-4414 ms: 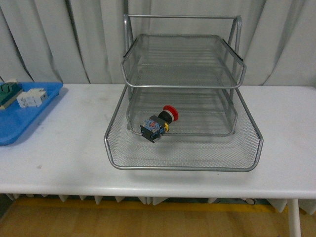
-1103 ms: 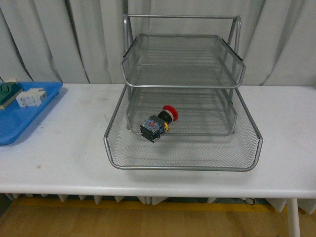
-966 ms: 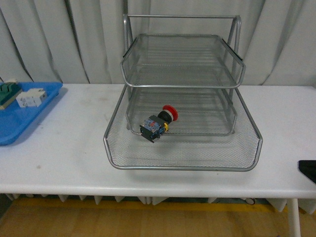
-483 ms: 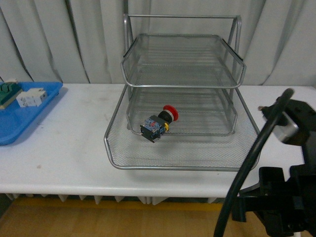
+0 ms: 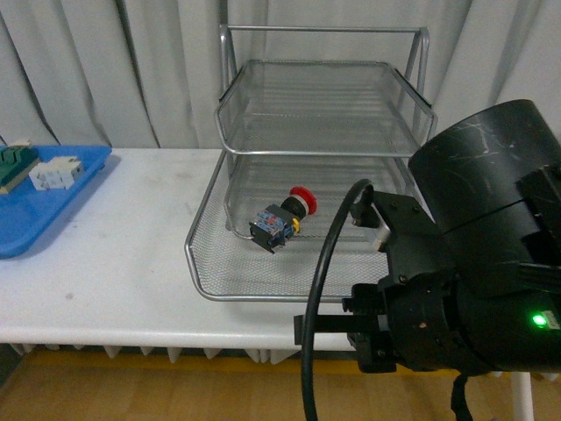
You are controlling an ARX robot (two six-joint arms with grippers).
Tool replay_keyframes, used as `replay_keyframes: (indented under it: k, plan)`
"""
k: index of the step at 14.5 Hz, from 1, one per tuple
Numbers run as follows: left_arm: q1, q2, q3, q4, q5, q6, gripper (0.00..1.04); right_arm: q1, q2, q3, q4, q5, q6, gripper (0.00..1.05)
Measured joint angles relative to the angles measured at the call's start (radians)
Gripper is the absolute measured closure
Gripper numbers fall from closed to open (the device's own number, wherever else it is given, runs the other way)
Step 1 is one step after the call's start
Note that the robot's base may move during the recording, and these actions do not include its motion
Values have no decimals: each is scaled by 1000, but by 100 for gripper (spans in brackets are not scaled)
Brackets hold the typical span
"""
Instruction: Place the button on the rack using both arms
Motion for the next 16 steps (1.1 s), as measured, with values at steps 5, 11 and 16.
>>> replay_keyframes:
  k: [5,11,16]
  plan:
    - [0,0,0,0,0,0,7,-19,156,206,-66,56,-64,103]
    - [0,0,0,0,0,0,7,-101,357,586,-139,153,-180,103]
    - [0,0,0,0,0,0,7,-117,330,541,-42,116,-196,103]
